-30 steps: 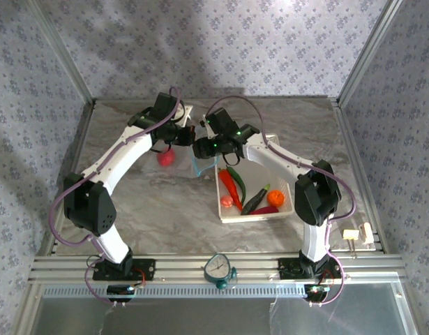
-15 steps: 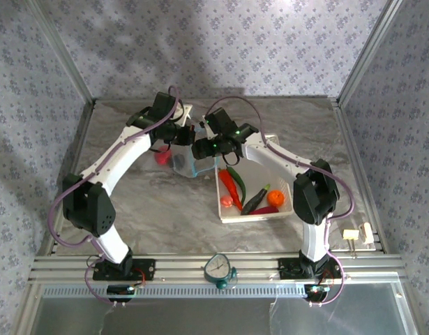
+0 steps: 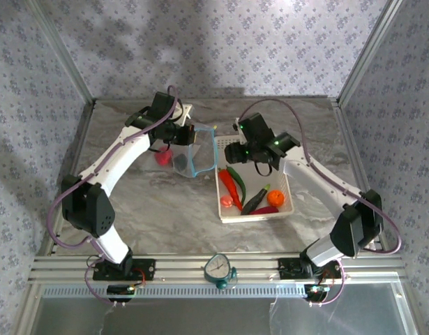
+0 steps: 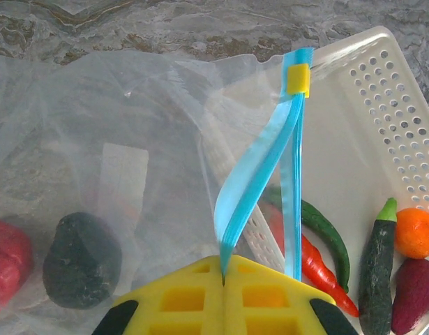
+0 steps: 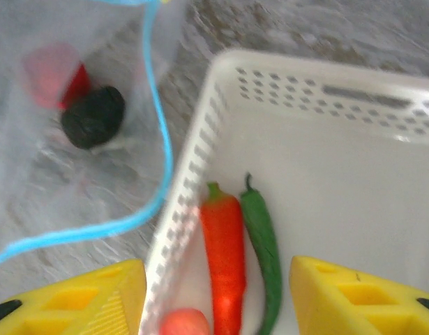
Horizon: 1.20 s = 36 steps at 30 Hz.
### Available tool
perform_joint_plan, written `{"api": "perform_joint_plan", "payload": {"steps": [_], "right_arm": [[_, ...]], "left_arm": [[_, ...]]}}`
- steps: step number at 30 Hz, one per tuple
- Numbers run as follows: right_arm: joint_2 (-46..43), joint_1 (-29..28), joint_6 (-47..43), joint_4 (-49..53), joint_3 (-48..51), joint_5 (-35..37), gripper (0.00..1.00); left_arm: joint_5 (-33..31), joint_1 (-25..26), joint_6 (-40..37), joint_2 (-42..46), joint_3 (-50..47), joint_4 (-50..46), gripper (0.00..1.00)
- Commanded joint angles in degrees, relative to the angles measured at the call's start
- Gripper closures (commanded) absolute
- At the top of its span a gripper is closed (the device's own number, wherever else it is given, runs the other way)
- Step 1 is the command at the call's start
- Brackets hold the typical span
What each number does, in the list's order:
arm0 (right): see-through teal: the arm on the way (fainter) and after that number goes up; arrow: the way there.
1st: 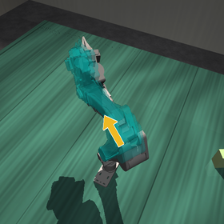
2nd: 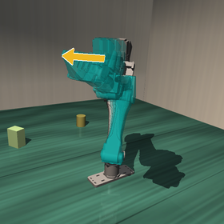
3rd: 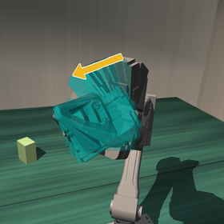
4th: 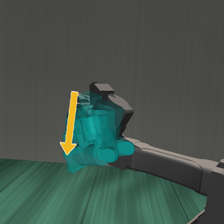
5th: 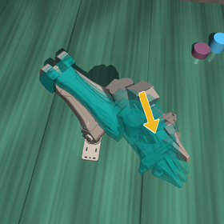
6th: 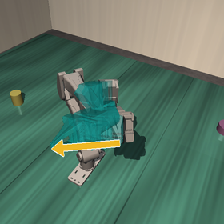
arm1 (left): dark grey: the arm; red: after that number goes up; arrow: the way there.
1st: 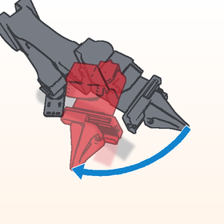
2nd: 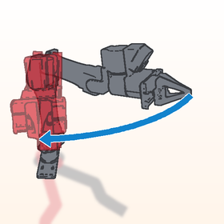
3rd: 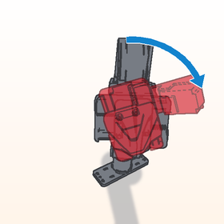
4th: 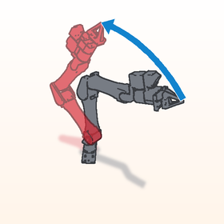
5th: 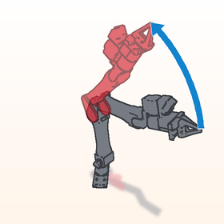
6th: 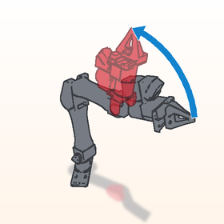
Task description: Place the food in the zip-top bag and seal the zipper
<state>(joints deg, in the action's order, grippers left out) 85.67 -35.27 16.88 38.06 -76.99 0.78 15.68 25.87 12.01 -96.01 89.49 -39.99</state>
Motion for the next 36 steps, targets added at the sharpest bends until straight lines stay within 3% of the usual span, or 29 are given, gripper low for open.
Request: {"api": "perform_joint_plan", "payload": {"steps": [1,7,15,22,36], "right_arm": [[-1.0,0.4,-0.8,8.8,3.6,2.8,0.43],[-3.3,0.4,5.2,18.3,8.1,8.5,0.37],[-7.3,2.4,11.7,21.6,15.8,17.1,0.62],[-8.1,6.0,11.4,20.8,18.9,15.4,0.74],[-8.2,8.8,9.9,17.3,21.4,11.2,0.76]], "left_arm": [[1.2,-0.2,-0.5,1.1,0.4,0.3,1.0],[1.0,-0.2,-0.6,1.1,-0.3,0.4,0.98],[1.0,-0.2,-0.8,0.8,-1.0,0.8,0.98],[1.1,-0.4,-0.7,0.9,-1.7,0.8,0.98],[1.3,-0.5,-0.8,0.9,-1.3,0.8,0.98]]}}
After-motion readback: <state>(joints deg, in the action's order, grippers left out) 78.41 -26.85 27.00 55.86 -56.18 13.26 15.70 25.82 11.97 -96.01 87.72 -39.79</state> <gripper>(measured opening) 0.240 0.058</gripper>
